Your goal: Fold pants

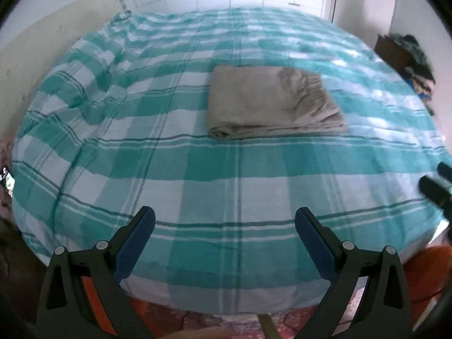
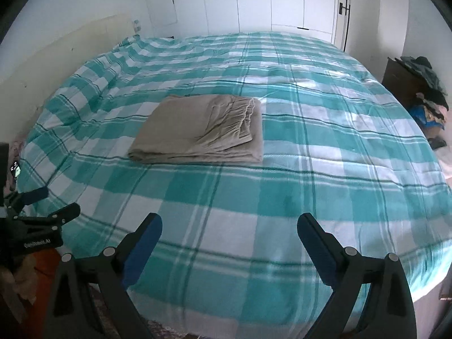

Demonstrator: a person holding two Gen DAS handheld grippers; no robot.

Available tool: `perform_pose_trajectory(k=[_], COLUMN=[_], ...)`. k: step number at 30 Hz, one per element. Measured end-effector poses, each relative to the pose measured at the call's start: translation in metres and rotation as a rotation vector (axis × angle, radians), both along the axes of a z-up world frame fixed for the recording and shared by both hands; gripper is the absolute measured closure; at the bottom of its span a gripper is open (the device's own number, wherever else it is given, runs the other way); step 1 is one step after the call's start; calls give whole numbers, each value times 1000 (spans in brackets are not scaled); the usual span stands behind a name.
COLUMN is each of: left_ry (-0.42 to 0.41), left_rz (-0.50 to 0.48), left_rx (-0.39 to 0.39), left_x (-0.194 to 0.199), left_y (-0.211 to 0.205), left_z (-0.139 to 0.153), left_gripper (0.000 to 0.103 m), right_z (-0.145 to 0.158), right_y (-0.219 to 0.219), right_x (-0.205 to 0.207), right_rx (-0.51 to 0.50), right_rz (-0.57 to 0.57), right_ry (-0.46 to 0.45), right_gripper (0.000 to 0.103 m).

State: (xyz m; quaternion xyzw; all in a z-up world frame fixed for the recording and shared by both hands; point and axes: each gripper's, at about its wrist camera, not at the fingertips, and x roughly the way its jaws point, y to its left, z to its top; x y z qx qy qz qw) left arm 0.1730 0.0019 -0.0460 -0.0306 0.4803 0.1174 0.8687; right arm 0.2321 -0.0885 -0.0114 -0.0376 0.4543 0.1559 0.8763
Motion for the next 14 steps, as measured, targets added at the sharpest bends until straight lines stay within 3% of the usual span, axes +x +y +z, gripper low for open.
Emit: perform_pose_trajectory(k=[5,11,14], left_ry=[-61,-92,-121], left_rz=[-15,-8,0], left_rx=[41,14,37], left_x=[-12,-22,-27], left_y=[-8,-5,-8], left_z=[21,30,35], left_gripper=[3,2,2], right_z=[12,22,29], right_y=[12,14,17], right_x=[-21,-28,-30], right_rx=[-40,-29,-26], right_rz=[23,8,15], right_ry=[-34,-50,-69], right_gripper=[7,7,7])
